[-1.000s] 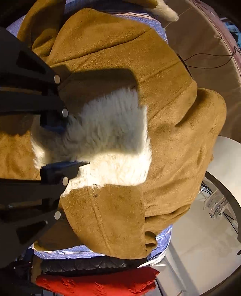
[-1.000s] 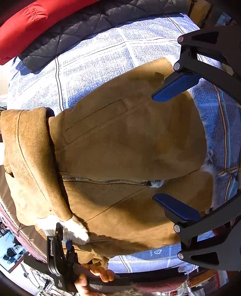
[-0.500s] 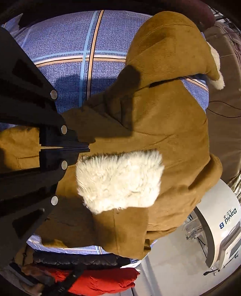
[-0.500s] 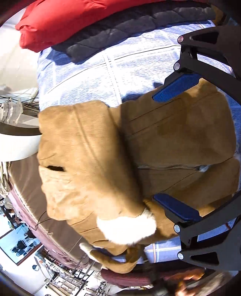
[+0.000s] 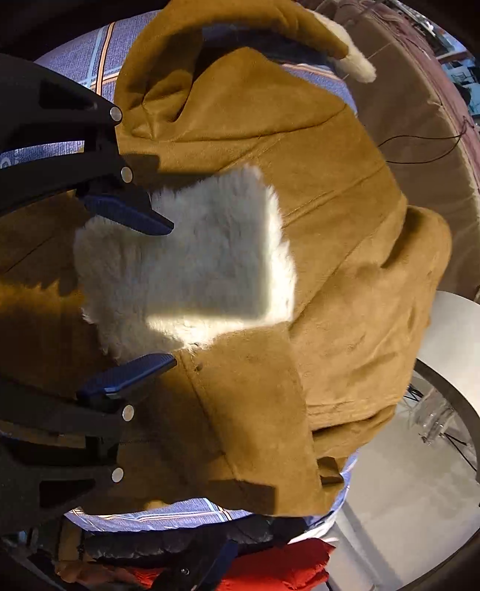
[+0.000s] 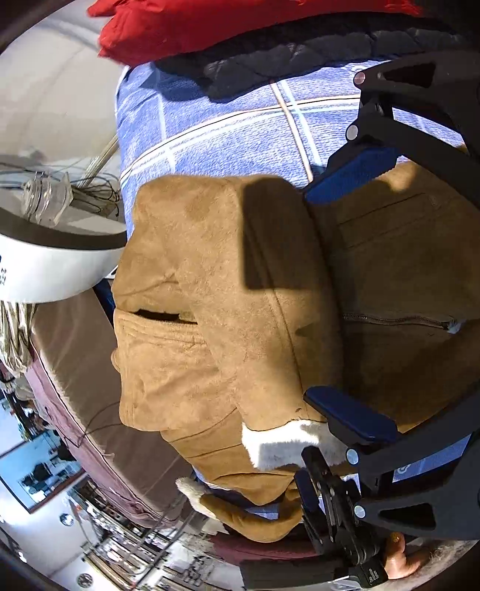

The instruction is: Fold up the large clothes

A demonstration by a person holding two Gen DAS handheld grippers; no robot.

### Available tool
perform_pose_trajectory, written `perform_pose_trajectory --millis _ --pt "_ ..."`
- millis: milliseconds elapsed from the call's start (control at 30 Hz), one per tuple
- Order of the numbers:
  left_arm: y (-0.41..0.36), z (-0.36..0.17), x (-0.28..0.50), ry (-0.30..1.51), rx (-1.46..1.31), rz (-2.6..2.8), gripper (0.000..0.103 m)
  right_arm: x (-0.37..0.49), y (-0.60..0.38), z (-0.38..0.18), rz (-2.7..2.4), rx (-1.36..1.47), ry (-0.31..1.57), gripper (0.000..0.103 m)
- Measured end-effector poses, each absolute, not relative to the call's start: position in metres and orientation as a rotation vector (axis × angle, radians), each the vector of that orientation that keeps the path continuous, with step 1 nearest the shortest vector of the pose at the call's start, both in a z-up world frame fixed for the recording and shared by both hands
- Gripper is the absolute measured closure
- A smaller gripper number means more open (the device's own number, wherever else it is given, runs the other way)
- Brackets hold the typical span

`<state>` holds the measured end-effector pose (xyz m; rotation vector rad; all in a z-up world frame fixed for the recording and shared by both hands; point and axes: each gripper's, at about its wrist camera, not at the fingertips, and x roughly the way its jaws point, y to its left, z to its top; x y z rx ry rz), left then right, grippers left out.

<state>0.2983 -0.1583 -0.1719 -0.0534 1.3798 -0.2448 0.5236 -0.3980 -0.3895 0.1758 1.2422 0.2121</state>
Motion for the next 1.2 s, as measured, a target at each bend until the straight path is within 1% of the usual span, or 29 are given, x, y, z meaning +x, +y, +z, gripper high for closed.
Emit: perform_pose_trajectory --millis 33,67,100,167,267,367,600,667,733,900,1067,1200 --pt "-0.159 -0.182 0.299 1.407 -0.057 -0.226 0.034 0.529 -0.390 -0.393 0.233 0.122 1.237 0.005" --pt "-0.157 -0.190 0.299 1.418 -0.072 -0.209 0.029 0.535 -0.382 -0.398 0.241 0.061 1.239 0.005" --pt "-0.155 -0.195 0.299 1.416 -0.089 -0.193 0.021 0.541 -0.375 -0.407 0.240 -0.001 1.248 0.005" --pt "-0.150 -0.205 0.299 1.432 -0.120 -0.152 0.011 0.551 -0.365 -0.430 0.248 -0.092 1.302 0.005" --pt "-0.144 -0.218 0.299 1.462 -0.184 -0.150 0.007 0.558 -0.357 -0.465 0.241 -0.197 1.381 0.005" --pt "-0.146 -0.220 0.299 1.462 -0.159 -0.152 0.005 0.558 -0.358 -0.472 0.234 -0.182 1.357 0.005" --pt "-0.145 -0.218 0.295 1.455 -0.161 -0.159 0.005 0.550 -0.359 -0.474 0.191 -0.176 1.310 0.005" --pt "-0.138 -0.208 0.291 1.442 -0.165 -0.155 0.008 0.548 -0.363 -0.470 0.168 -0.136 1.331 0.005" --pt "-0.126 -0.190 0.286 1.400 -0.148 -0.145 0.008 0.542 -0.369 -0.463 0.134 -0.084 1.344 0.005" --pt "-0.093 -0.144 0.281 1.243 -0.027 -0.080 0.008 0.508 -0.375 -0.442 0.139 0.044 1.328 0.005" --pt "-0.040 -0.109 0.332 1.180 0.089 0.052 0.008 0.469 -0.363 -0.427 0.203 0.041 1.328 0.005" --pt "0.012 -0.099 0.388 1.206 0.130 0.215 0.008 0.447 -0.353 -0.414 0.233 0.047 1.338 0.005"
